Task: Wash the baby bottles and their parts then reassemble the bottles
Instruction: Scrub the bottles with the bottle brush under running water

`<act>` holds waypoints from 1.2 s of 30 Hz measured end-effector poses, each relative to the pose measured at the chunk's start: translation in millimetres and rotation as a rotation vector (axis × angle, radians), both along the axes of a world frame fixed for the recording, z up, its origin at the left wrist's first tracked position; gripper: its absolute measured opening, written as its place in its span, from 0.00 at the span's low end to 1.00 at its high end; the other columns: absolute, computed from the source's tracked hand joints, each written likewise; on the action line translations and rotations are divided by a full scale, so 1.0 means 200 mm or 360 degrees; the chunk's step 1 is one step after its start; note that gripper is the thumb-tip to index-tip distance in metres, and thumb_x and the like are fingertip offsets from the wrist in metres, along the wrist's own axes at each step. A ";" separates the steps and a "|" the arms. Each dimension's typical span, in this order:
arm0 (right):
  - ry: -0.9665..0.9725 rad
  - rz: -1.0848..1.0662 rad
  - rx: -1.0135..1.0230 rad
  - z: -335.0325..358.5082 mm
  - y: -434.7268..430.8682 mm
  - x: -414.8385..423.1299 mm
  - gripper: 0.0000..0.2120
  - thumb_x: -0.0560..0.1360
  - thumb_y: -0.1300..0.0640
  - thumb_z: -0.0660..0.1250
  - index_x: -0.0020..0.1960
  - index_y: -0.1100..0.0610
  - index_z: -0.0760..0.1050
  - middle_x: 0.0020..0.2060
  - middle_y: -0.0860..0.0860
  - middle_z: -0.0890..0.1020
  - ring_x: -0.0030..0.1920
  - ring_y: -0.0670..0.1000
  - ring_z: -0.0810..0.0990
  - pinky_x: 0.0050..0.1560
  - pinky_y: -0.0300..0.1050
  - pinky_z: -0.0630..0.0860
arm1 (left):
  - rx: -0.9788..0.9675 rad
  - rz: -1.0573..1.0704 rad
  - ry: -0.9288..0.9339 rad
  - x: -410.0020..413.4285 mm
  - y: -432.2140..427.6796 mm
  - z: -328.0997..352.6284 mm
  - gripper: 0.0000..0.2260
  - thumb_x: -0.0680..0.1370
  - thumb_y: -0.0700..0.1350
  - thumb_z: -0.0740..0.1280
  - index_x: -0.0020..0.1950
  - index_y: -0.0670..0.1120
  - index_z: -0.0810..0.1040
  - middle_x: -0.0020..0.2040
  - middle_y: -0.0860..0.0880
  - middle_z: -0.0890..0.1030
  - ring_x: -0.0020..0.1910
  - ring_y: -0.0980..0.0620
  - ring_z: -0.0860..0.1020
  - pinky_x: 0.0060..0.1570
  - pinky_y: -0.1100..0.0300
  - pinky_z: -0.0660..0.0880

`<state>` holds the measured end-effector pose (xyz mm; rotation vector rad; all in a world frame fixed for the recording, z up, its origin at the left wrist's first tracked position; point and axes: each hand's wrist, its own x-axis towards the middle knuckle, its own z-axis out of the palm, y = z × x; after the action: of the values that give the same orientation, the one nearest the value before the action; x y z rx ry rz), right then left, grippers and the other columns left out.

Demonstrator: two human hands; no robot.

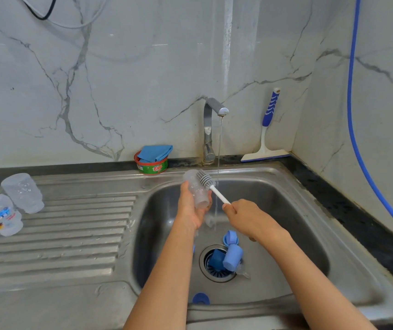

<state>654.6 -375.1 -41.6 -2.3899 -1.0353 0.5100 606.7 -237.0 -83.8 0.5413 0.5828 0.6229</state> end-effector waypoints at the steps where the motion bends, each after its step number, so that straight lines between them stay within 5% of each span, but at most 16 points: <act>1: 0.0020 0.0020 -0.0016 0.01 -0.01 -0.01 0.18 0.82 0.50 0.51 0.37 0.57 0.66 0.31 0.51 0.69 0.27 0.48 0.65 0.28 0.40 0.64 | 0.0058 0.0035 0.0040 0.00 0.00 0.00 0.24 0.80 0.59 0.59 0.67 0.44 0.71 0.53 0.42 0.79 0.45 0.50 0.78 0.41 0.59 0.76; 5: -0.0043 -0.0030 0.0030 -0.02 -0.01 -0.01 0.19 0.82 0.50 0.51 0.36 0.56 0.66 0.32 0.50 0.71 0.29 0.48 0.67 0.29 0.41 0.65 | 0.0125 0.0021 0.0070 0.00 0.00 0.01 0.26 0.76 0.57 0.67 0.68 0.43 0.70 0.58 0.41 0.78 0.48 0.49 0.78 0.40 0.58 0.78; 12: -0.0029 -0.0148 0.0261 -0.06 0.06 0.01 0.19 0.82 0.51 0.52 0.34 0.56 0.64 0.32 0.50 0.70 0.30 0.47 0.66 0.29 0.40 0.62 | 0.0041 -0.0195 -0.0049 -0.01 -0.03 0.02 0.22 0.79 0.55 0.64 0.67 0.43 0.71 0.60 0.39 0.79 0.54 0.46 0.79 0.62 0.51 0.74; 20: 0.0046 -0.0190 0.0315 -0.03 0.06 0.02 0.19 0.83 0.50 0.51 0.38 0.59 0.67 0.32 0.51 0.69 0.30 0.47 0.67 0.29 0.40 0.65 | 0.0366 -0.0295 0.0187 -0.02 -0.02 0.02 0.19 0.82 0.54 0.57 0.66 0.43 0.71 0.54 0.43 0.81 0.47 0.50 0.80 0.52 0.55 0.76; 24: -0.0005 -0.0245 0.0284 -0.03 0.02 0.06 0.19 0.83 0.50 0.51 0.35 0.56 0.66 0.32 0.51 0.70 0.30 0.48 0.68 0.30 0.41 0.66 | 0.0695 -0.0328 0.0366 -0.06 0.01 0.01 0.13 0.80 0.49 0.62 0.65 0.50 0.70 0.56 0.44 0.79 0.50 0.49 0.80 0.50 0.53 0.77; 28: -0.0247 -0.0210 0.0128 -0.04 0.00 0.09 0.18 0.82 0.49 0.52 0.36 0.54 0.66 0.34 0.51 0.73 0.33 0.50 0.71 0.36 0.44 0.69 | 0.1233 -0.0271 0.0829 -0.10 0.05 0.00 0.19 0.73 0.43 0.71 0.62 0.51 0.74 0.54 0.49 0.79 0.52 0.50 0.78 0.45 0.56 0.76; 36: -0.0337 -0.0095 -0.0065 -0.01 -0.01 0.03 0.15 0.81 0.49 0.53 0.42 0.57 0.69 0.35 0.51 0.72 0.33 0.50 0.70 0.32 0.43 0.67 | 0.1650 0.0181 0.1117 -0.11 0.08 -0.03 0.26 0.65 0.38 0.76 0.62 0.49 0.77 0.53 0.51 0.79 0.50 0.53 0.76 0.45 0.62 0.72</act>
<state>660.1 -378.0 -43.0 -2.5444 -1.0467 0.2633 584.6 -220.1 -89.2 1.7536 0.9349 0.8271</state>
